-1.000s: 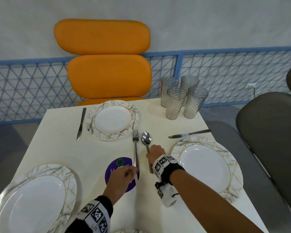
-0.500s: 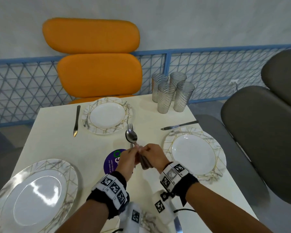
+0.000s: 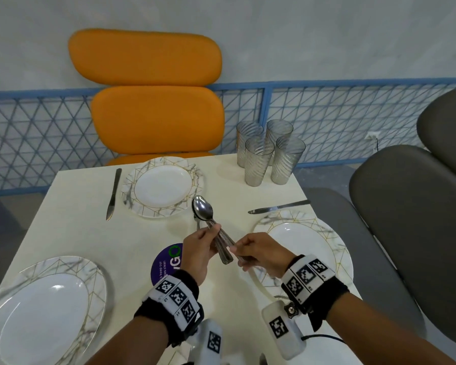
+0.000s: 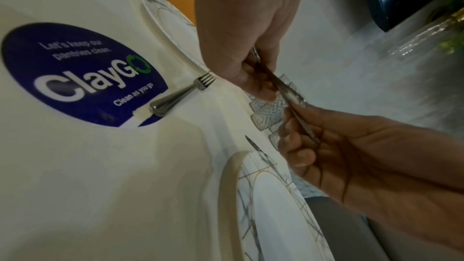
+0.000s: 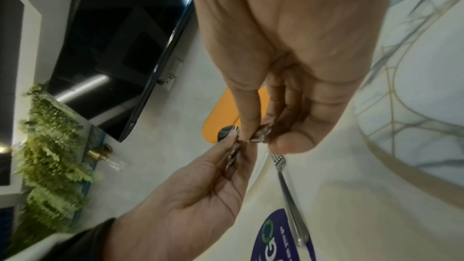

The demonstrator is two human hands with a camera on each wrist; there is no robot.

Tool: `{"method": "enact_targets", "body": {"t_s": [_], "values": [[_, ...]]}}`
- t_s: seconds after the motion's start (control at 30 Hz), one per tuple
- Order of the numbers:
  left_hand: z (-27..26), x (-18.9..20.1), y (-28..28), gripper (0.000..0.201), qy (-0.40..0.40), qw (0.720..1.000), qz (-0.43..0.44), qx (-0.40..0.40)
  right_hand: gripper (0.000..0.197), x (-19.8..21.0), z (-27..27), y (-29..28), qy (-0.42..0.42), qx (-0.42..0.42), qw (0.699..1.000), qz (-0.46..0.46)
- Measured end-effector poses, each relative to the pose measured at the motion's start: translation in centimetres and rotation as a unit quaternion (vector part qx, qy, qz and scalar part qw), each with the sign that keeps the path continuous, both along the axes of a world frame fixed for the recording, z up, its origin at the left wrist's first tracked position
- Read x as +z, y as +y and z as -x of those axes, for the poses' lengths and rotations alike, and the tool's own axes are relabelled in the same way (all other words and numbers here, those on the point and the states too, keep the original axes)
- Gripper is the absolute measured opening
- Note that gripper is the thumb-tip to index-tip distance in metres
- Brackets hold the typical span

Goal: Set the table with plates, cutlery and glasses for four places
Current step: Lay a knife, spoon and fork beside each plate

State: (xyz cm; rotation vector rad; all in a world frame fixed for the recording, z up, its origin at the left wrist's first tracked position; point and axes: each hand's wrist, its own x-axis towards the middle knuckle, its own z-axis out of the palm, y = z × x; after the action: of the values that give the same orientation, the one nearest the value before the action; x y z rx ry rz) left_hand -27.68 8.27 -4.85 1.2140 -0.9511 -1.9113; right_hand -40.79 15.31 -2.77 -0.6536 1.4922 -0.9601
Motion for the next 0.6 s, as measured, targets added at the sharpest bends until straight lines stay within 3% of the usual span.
{"method": "enact_targets", "body": {"t_s": [0.13, 0.23, 0.4, 0.6], "values": [[1.4, -0.2, -0.5, 0.013, 0.009, 1.000, 0.005, 0.005, 0.017, -0.4, 2.4, -0.4, 0.001, -0.027, 1.000, 0.008], [2.2, -0.5, -0.7, 0.013, -0.007, 1.000, 0.014, 0.005, 0.012, -0.5, 5.1, -1.3, 0.015, -0.091, 0.995, 0.021], [1.9, -1.5, -1.4, 0.015, -0.043, 0.999, 0.012, 0.013, 0.017, 0.0, 12.9, -4.0, 0.070, -0.172, 0.982, 0.039], [-0.1, -2.3, -2.1, 0.019, -0.069, 0.997, 0.024, 0.018, 0.016, -1.5, 22.0, -7.3, 0.203, -0.106, 0.970, -0.080]]}}
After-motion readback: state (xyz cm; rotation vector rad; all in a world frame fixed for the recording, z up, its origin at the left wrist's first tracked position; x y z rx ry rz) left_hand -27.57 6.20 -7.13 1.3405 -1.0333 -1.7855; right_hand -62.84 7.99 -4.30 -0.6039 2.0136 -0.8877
